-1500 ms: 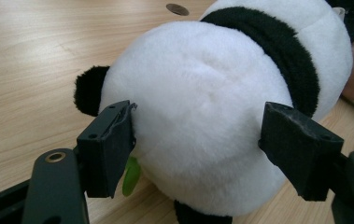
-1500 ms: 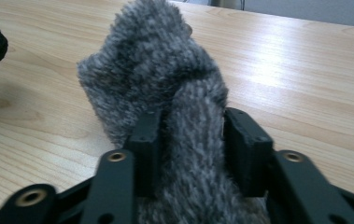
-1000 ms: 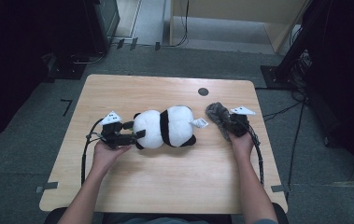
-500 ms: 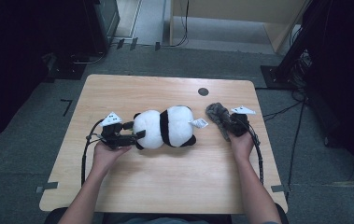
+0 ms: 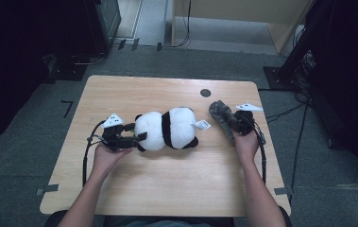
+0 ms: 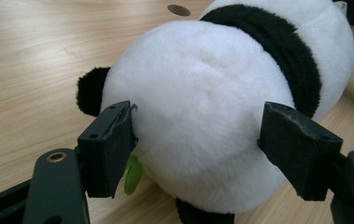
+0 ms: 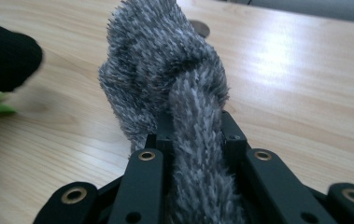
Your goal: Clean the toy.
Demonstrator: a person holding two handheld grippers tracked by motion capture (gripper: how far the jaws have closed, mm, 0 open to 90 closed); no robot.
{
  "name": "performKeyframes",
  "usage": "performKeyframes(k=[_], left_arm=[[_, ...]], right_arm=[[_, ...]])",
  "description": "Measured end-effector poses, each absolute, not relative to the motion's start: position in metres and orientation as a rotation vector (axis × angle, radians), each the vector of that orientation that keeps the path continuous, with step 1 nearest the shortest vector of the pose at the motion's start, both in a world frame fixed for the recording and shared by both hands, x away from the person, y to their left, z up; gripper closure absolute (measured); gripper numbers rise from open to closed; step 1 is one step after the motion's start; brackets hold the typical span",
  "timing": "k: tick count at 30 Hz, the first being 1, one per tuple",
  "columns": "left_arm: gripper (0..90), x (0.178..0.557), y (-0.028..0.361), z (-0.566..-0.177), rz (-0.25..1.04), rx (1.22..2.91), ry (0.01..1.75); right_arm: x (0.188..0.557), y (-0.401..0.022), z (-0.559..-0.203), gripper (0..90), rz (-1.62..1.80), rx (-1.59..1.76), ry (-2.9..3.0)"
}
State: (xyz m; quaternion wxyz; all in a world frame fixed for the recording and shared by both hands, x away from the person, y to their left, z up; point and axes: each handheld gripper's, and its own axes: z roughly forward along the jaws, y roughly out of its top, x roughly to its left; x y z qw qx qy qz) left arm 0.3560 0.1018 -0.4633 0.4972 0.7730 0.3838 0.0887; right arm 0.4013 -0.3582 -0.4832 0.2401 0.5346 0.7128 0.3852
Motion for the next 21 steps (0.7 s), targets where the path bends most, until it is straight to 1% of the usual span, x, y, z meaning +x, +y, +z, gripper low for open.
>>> performKeyframes(k=[7, 12, 17, 18, 19, 21], left_arm=[[24.6, 0.354, 0.099, -0.458, 0.217, 1.862, 0.915], [17.1, 0.359, 0.095, -0.458, 0.245, 1.896, 0.942], [13.3, 0.367, 0.094, -0.464, 0.203, 1.883, 0.961], [12.7, 0.368, 0.094, -0.464, 0.208, 1.878, 0.969], [9.3, 0.369, 0.093, -0.465, 0.223, 1.876, 0.976], [8.7, 0.369, 0.093, -0.466, 0.242, 1.877, 0.963]], right_arm=[[0.391, -0.351, -0.458, 76.6, 1.107, 1.428, 1.964], [0.383, -0.341, -0.44, 76.5, 1.186, 1.381, 1.98], [0.374, -0.324, -0.421, 76.5, 1.233, 1.299, 2.022], [0.372, -0.321, -0.416, 76.5, 1.248, 1.282, 2.03], [0.37, -0.317, -0.411, 76.5, 1.26, 1.266, 2.033], [0.366, -0.31, -0.403, 76.5, 1.286, 1.222, 2.035]])
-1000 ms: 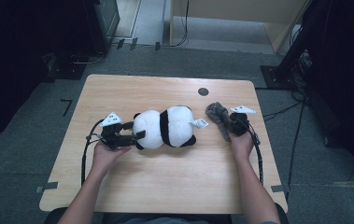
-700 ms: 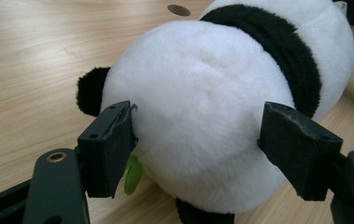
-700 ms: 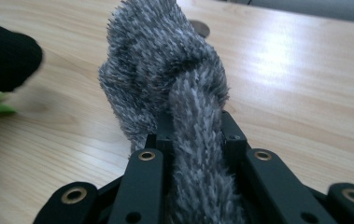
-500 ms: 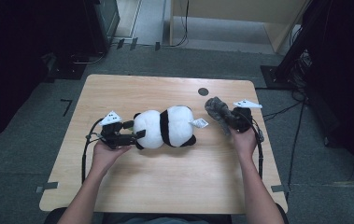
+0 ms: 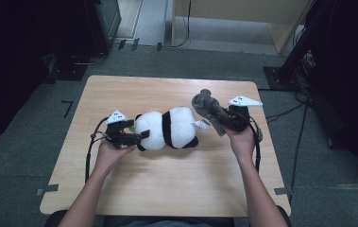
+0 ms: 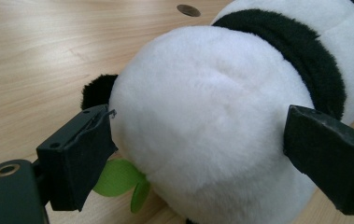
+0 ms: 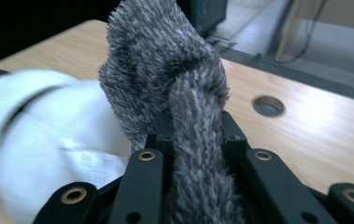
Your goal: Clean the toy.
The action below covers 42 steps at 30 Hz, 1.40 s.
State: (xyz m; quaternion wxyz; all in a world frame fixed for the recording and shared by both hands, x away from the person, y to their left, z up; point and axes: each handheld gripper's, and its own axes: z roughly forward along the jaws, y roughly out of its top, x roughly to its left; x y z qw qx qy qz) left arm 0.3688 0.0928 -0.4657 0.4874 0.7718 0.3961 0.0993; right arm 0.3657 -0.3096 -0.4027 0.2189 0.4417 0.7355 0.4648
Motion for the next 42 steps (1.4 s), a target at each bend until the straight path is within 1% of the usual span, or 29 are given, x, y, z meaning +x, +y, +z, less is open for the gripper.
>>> performKeyframes(k=[2, 7, 11, 14, 16, 17, 22, 24, 26, 29, 34, 42], left_arm=[[6.4, 0.37, 0.092, -0.467, 0.236, 1.875, 0.965], [6.4, 0.373, 0.093, -0.473, 0.162, 1.865, 0.967], [6.3, 0.373, 0.09, -0.475, 0.185, 1.888, 0.928], [4.3, 0.374, 0.087, -0.479, 0.192, 1.892, 0.928], [4.5, 0.374, 0.088, -0.482, 0.193, 1.884, 0.93], [6.8, 0.374, 0.089, -0.483, 0.183, 1.877, 0.93], [25.9, 0.371, 0.093, -0.486, 0.176, 1.852, 0.921], [31.8, 0.37, 0.094, -0.484, 0.172, 1.863, 0.924], [35.6, 0.368, 0.093, -0.483, 0.17, 1.861, 0.934], [38.0, 0.367, 0.093, -0.481, 0.173, 1.86, 0.935], [37.7, 0.366, 0.092, -0.48, 0.167, 1.859, 0.954], [36.7, 0.365, 0.091, -0.478, 0.175, 1.855, 0.958]], right_arm=[[0.363, -0.301, -0.397, 76.5, 1.321, 1.194, 2.061], [0.363, -0.281, -0.4, 76.6, 1.337, 1.15, 2.146], [0.364, -0.269, -0.406, 77.2, 1.335, 1.124, 2.205], [0.364, -0.265, -0.408, 78.0, 1.331, 1.116, 2.225], [0.364, -0.264, -0.409, 78.2, 1.339, 1.112, 2.232], [0.364, -0.264, -0.41, 78.1, 1.338, 1.112, 2.236], [0.364, -0.262, -0.403, 77.8, 1.311, 1.096, 2.247], [0.365, -0.262, -0.395, 77.7, 1.309, 1.082, 2.244], [0.367, -0.26, -0.386, 77.5, 1.314, 1.072, 2.242], [0.373, -0.25, -0.373, 77.4, 1.272, 1.021, 2.283], [0.39, -0.226, -0.357, 77.1, 1.259, 0.979, 2.325], [0.424, -0.19, -0.349, 76.6, 1.235, 0.975, 2.387]])
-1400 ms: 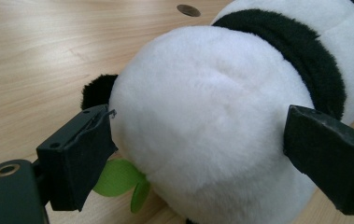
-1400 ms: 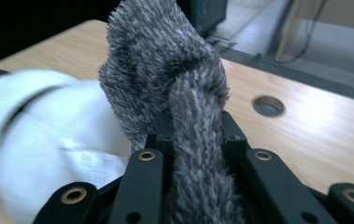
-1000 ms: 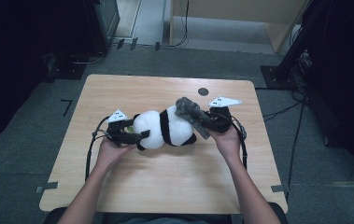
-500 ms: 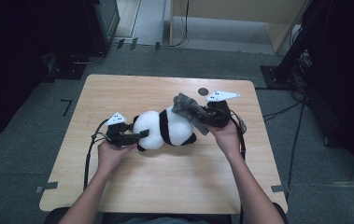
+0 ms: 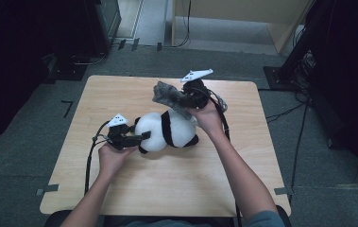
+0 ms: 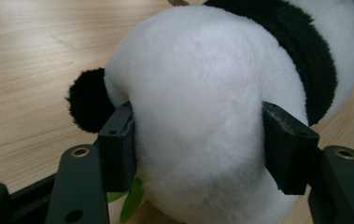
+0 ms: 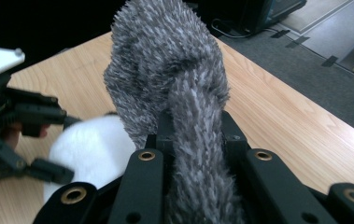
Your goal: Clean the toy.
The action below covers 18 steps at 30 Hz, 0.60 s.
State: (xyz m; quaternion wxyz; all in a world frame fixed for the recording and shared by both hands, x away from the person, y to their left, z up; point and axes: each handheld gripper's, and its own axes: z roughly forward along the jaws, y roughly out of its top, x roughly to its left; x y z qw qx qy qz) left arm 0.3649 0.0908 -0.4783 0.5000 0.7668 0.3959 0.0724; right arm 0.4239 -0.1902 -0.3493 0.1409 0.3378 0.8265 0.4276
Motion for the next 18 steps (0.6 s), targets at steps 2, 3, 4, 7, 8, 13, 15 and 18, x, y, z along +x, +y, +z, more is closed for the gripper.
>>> performKeyframes(k=[2, 3, 4, 7, 8, 13, 15, 18], left_arm=[[36.8, 0.364, 0.091, -0.477, 0.185, 1.866, 0.946], [36.9, 0.363, 0.091, -0.477, 0.192, 1.877, 0.938], [37.0, 0.363, 0.09, -0.477, 0.193, 1.878, 0.935], [37.0, 0.362, 0.091, -0.477, 0.193, 1.883, 0.931], [37.1, 0.362, 0.091, -0.476, 0.193, 1.885, 0.931], [37.1, 0.361, 0.09, -0.476, 0.195, 1.881, 0.939], [37.2, 0.361, 0.09, -0.476, 0.197, 1.884, 0.938], [37.1, 0.361, 0.09, -0.476, 0.201, 1.886, 0.937]], right_arm=[[0.429, -0.182, -0.349, 76.6, 1.235, 0.968, 2.398], [0.431, -0.177, -0.349, 76.5, 1.23, 0.967, 2.405], [0.435, -0.171, -0.35, 76.5, 1.229, 0.956, 2.416], [0.442, -0.158, -0.352, 76.3, 1.221, 0.94, 2.445], [0.443, -0.153, -0.353, 76.1, 1.214, 0.942, 2.458], [0.452, -0.127, -0.364, 76.0, 1.19, 0.92, 2.514], [0.453, -0.117, -0.37, 76.0, 1.172, 0.913, 2.541], [0.453, -0.102, -0.377, 76.0, 1.144, 0.888, 2.579]])
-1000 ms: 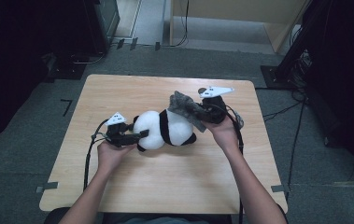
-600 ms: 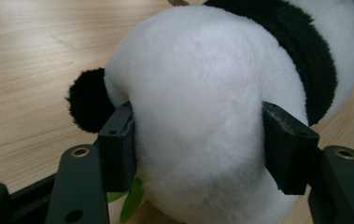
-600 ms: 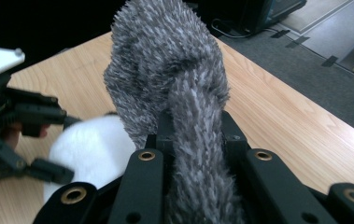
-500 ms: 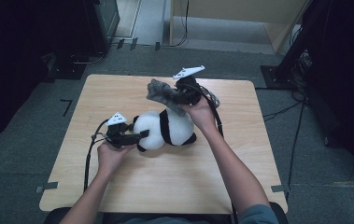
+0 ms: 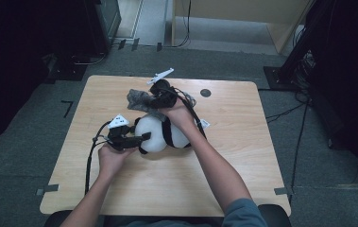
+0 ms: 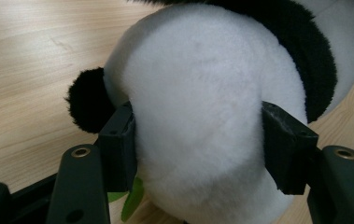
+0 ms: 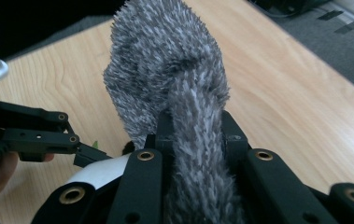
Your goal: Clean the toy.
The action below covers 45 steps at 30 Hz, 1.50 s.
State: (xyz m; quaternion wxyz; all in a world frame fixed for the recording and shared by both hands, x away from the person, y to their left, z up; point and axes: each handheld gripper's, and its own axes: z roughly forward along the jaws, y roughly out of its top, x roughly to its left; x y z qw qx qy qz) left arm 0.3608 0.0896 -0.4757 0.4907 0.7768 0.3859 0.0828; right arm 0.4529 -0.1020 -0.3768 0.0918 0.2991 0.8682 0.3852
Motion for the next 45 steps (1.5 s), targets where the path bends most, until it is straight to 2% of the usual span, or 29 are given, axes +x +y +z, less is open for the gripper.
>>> performKeyframes(k=[6, 13, 21, 32, 45], left_arm=[[37.6, 0.361, 0.09, -0.476, 0.182, 1.878, 0.958], [39.6, 0.361, 0.088, -0.476, 0.169, 1.876, 0.969], [40.8, 0.361, 0.088, -0.476, 0.168, 1.877, 0.974], [41.3, 0.362, 0.088, -0.477, 0.167, 1.875, 0.978], [41.3, 0.362, 0.088, -0.477, 0.173, 1.883, 0.977]], right_arm=[[0.457, -0.087, -0.395, 76.3, 1.049, 0.861, 2.656], [0.463, -0.097, -0.4, 76.5, 0.982, 0.903, 2.702], [0.472, -0.132, -0.398, 76.6, 0.891, 0.967, 2.688], [0.48, -0.189, -0.395, 76.5, 0.927, 1.106, 2.614], [0.48, -0.232, -0.399, 76.8, 0.907, 1.179, 2.569]])
